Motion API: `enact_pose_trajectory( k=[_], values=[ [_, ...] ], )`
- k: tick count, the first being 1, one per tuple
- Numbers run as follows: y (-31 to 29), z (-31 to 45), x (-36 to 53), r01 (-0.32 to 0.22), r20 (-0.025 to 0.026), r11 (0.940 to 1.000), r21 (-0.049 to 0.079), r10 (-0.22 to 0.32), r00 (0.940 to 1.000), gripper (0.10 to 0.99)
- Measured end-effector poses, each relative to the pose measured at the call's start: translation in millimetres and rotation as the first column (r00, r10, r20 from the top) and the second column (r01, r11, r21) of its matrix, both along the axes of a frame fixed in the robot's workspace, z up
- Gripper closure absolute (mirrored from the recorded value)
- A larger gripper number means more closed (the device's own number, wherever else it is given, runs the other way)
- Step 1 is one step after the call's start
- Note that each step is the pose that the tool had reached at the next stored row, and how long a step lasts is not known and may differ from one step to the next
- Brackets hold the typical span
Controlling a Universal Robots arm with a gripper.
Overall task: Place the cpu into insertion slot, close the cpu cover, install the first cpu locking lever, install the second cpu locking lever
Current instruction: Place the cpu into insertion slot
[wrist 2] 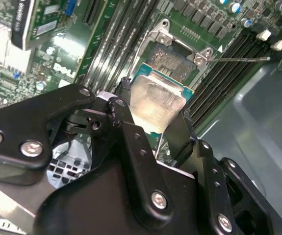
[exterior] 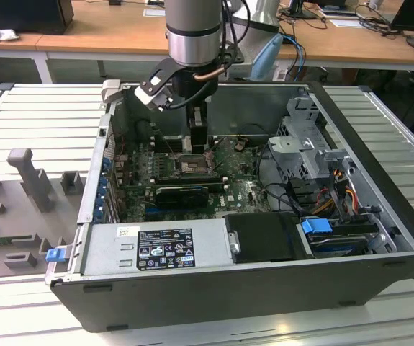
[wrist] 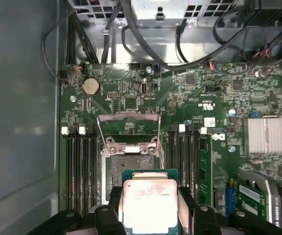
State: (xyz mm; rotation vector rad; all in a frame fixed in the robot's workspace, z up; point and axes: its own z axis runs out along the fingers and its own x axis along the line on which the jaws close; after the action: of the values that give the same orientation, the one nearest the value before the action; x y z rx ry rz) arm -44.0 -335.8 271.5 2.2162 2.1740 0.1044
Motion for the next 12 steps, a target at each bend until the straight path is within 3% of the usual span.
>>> enact_pose_trajectory(
  k=[4,12],
  values=[
    [2.3,-12.9,0.0,-0.011,0.0001,0.9999,0.000,0.011,0.9999,0.553],
    [5.3,-28.7,0.0,-0.017,0.0001,0.9999,0.000,0.017,0.9999,0.553]
  ],
)
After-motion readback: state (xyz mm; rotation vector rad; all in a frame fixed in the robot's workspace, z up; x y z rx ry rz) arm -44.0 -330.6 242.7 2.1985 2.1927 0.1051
